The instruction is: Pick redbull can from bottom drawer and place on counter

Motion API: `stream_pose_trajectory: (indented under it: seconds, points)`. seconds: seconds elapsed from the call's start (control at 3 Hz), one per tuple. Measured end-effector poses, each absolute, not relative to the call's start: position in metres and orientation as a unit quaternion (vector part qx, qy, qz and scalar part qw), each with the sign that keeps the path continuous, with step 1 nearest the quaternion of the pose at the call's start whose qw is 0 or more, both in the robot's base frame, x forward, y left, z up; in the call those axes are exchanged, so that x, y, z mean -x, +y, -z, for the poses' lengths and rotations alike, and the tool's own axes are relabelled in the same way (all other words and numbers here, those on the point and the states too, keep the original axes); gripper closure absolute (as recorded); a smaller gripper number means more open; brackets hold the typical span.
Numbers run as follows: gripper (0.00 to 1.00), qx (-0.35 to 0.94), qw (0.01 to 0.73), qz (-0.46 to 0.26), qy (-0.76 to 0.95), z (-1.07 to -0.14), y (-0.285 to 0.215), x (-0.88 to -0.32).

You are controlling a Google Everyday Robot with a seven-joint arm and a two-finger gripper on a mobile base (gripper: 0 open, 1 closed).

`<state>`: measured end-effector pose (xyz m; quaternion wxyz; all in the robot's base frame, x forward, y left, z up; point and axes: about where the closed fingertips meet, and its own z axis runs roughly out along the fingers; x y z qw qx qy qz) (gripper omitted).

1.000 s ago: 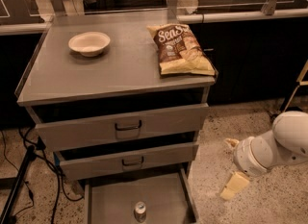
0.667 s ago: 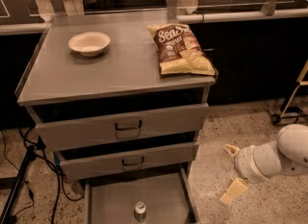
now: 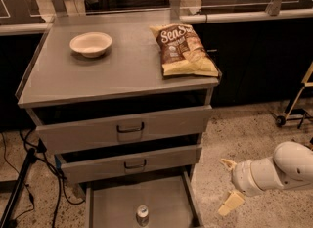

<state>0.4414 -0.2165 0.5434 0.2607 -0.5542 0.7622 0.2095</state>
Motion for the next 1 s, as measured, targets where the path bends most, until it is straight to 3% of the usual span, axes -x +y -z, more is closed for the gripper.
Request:
stream_pose_trajectory:
  seconds: [0.67,1.0]
  points:
    - [0.0,0.549,0.276,-0.228,0.755,-0.517,-0.206,-0.445]
    - [0.0,0.547,0.321,-0.248,0.732,-0.48,-0.194,-0.457]
